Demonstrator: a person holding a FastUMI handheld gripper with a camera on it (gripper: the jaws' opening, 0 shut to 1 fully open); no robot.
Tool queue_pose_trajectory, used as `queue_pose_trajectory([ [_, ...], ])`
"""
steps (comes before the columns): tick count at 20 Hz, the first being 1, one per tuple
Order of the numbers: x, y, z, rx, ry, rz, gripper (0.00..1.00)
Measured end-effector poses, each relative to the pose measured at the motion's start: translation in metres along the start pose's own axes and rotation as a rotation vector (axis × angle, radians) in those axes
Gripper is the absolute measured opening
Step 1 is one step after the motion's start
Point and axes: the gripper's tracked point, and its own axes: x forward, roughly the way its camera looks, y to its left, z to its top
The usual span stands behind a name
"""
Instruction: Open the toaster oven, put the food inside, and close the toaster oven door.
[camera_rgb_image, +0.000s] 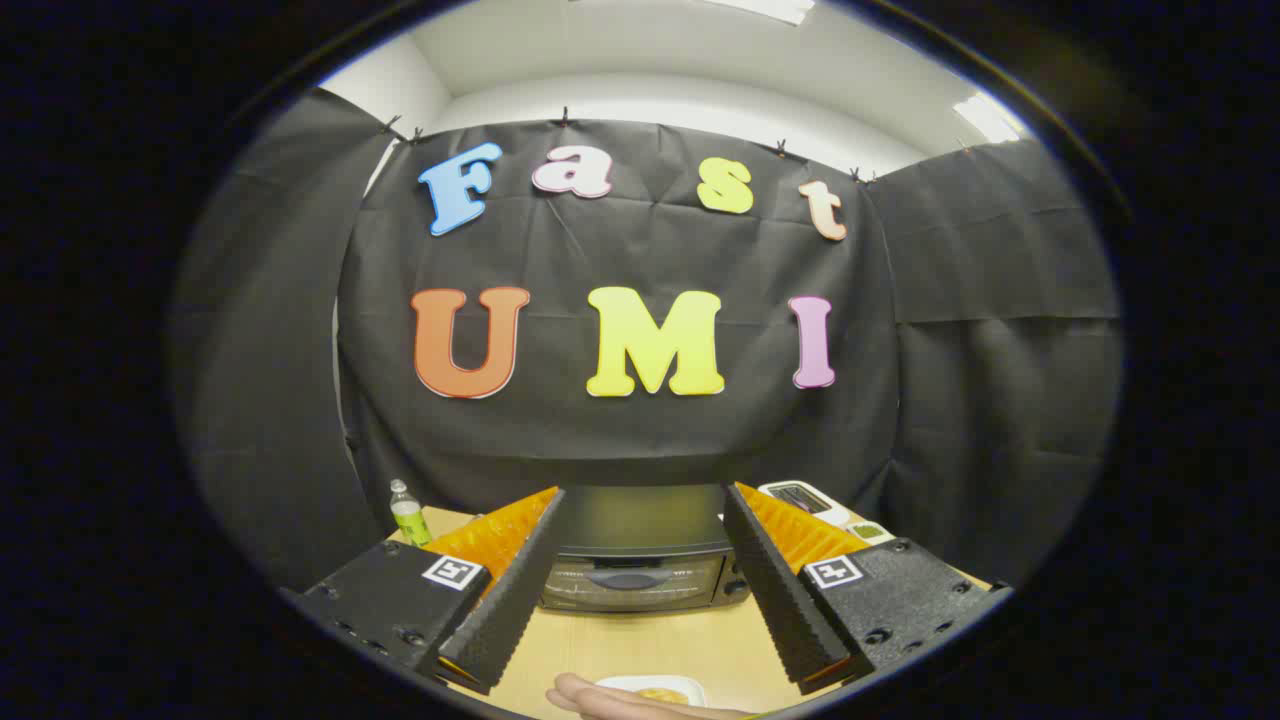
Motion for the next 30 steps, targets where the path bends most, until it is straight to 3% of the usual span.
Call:
queue_pose_trajectory([
  [3, -0.001, 0.008, -0.003, 0.018, 0.023, 0.046, 1.0],
  [16, 0.045, -0.004, -0.019, -0.018, 0.004, 0.055, 1.0],
  [23, 0.098, 0.021, -0.067, -0.042, 0.073, 0.123, 1.0],
  [30, 0.149, 0.006, -0.124, -0.057, 0.141, 0.056, 1.0],
])
